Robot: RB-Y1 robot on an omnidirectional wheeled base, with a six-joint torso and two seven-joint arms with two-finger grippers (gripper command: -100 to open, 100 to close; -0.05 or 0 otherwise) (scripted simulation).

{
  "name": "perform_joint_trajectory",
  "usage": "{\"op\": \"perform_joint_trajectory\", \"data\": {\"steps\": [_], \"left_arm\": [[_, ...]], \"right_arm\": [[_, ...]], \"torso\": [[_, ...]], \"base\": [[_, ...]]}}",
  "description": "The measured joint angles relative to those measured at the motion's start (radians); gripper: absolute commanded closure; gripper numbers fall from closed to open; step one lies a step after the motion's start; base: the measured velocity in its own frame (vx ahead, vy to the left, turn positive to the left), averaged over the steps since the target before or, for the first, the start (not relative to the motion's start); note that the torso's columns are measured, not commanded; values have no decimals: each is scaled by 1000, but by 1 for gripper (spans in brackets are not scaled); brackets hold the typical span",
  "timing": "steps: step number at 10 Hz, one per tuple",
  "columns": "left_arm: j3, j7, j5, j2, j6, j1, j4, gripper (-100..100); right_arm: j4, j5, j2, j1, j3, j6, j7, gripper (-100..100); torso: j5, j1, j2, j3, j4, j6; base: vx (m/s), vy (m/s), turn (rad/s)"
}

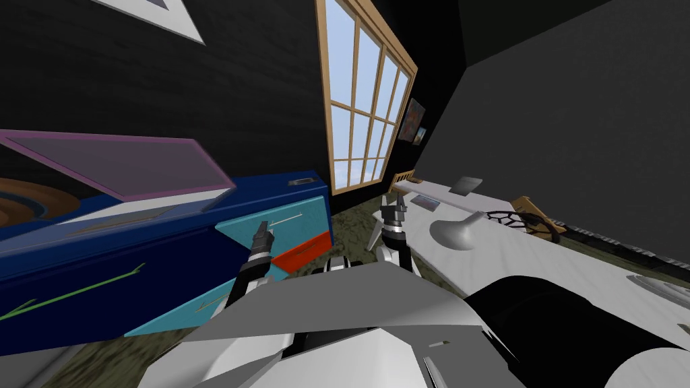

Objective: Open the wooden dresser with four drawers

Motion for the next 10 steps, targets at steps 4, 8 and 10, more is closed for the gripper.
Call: {"op": "perform_joint_trajectory", "data": {"steps": [4,8,10], "left_arm": [[11,3,6,-112,6,-2,24,-100],[73,-35,7,-107,-10,-84,106,-100],[124,-70,5,-107,-26,-137,166,-100]], "right_arm": [[0,0,0,0,0,0,0,0],[0,0,0,0,0,0,0,0],[0,0,0,0,0,0,0,0]], "torso": [[-1,-2,-2,-1,-1,0],[-1,-3,-1,0,0,0],[-1,-4,-1,-1,0,0]], "base": [[8,-24,16],[-111,44,-145],[-92,37,-77]]}}
